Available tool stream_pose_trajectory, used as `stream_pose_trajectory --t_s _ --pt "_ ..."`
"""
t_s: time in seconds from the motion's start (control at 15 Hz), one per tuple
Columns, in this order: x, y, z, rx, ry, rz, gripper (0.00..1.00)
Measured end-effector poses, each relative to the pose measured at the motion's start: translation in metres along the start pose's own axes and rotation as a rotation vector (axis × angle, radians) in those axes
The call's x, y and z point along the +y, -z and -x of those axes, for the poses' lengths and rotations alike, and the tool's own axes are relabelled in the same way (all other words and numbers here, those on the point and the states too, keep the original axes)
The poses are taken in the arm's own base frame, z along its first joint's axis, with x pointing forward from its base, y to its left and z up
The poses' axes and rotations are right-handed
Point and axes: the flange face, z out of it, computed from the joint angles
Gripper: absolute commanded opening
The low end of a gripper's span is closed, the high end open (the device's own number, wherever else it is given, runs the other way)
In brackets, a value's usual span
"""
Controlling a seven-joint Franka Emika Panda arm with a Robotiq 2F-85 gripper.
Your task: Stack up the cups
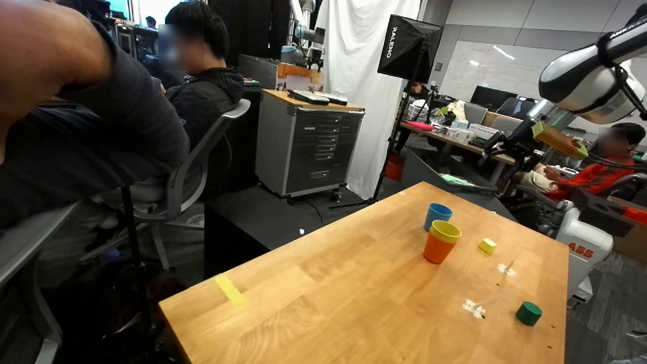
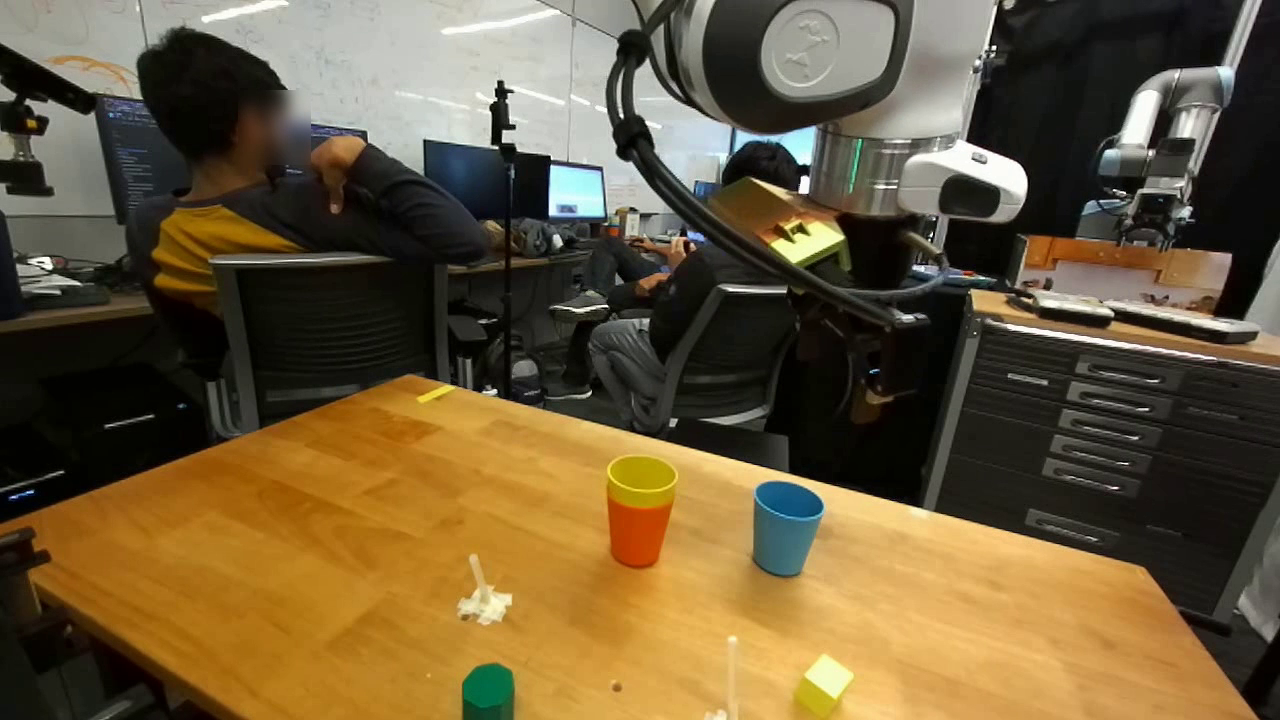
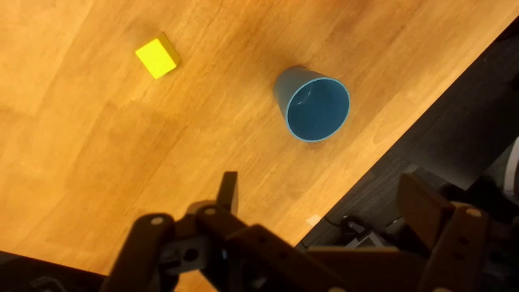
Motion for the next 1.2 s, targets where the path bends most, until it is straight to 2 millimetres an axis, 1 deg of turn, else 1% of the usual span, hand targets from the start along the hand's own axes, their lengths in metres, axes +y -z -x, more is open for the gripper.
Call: stream_pose_trajectory --t_s 0.73,1.2 --pt "-0.002 -0.058 -0.016 -0.099 -0.049 0.009 1.0" --pt "-0.005 -0.098 -0.019 -0.147 -0.044 0.036 1.0"
